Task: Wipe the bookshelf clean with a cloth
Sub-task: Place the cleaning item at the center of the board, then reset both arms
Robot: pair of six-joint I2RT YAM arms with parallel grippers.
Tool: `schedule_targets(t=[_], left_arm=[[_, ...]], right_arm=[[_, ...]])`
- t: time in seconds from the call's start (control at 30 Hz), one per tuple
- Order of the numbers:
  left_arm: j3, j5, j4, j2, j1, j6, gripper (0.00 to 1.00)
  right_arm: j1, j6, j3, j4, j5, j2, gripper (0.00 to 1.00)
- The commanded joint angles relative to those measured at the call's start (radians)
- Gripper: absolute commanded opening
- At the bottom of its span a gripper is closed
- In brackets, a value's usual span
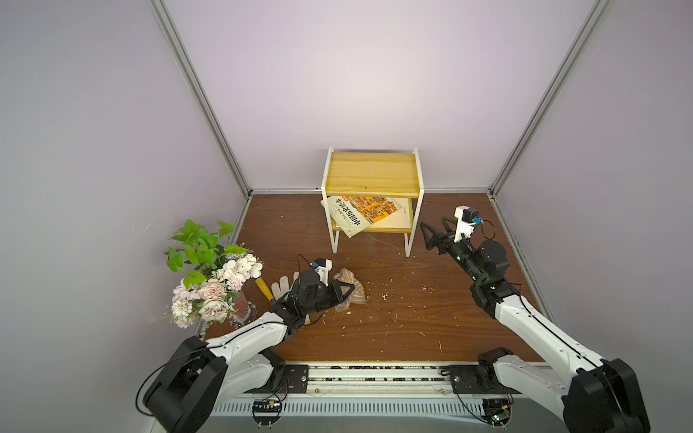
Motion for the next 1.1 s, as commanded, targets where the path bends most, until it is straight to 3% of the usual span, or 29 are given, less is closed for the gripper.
schedule_targets(t=[0.0,0.03,0.1,0.17,0.23,0.27,0.3,0.43,0.53,0.63,0.83,1.07], left_arm=[[0.049,0.078,0.127,0.088,-0.010,0.030,0.12],[0.066,0.068,0.092,0.123,-0.011,0.076,0.19],[0.142,-0.032,-0.106,0.182,-0.010,0.185,0.45],[0.218,-0.172,-0.351,0.219,-0.011,0.271,0.56],[0.249,-0.261,-0.468,0.199,-0.013,0.315,0.66],[0.253,-0.286,-0.490,0.170,-0.013,0.327,0.77],[0.256,-0.331,-0.519,0.122,-0.013,0.333,0.97],[0.265,-0.551,-0.625,-0.015,-0.013,0.341,1.00],[0.250,-0.761,-0.658,-0.102,-0.014,0.357,1.00],[0.208,-0.927,-0.605,-0.159,-0.013,0.393,1.00],[0.127,-1.224,-0.434,-0.218,0.018,0.430,1.00],[-0.018,-1.138,-0.090,-0.231,0.276,0.568,1.00]], right_arm=[[0.001,-0.026,0.001,-0.006,0.039,-0.028,0.90],[0.001,-0.031,0.001,-0.018,0.042,-0.031,0.91],[0.000,-0.041,-0.003,-0.029,0.048,-0.036,0.93],[0.000,-0.053,-0.008,-0.045,0.066,-0.046,0.96],[0.000,-0.069,-0.015,-0.059,0.108,-0.060,0.99],[0.000,-0.074,-0.020,-0.064,0.142,-0.066,0.99],[0.001,-0.073,-0.033,-0.065,0.212,-0.078,0.99],[0.000,-0.071,-0.099,-0.040,0.499,-0.103,0.99],[-0.001,-0.092,-0.207,0.081,0.768,-0.117,0.99],[-0.002,-0.131,-0.329,0.233,0.938,-0.120,0.99],[-0.021,-0.124,-0.410,0.279,1.029,-0.109,0.99],[-0.085,-0.052,-0.485,0.266,1.045,-0.097,0.99]])
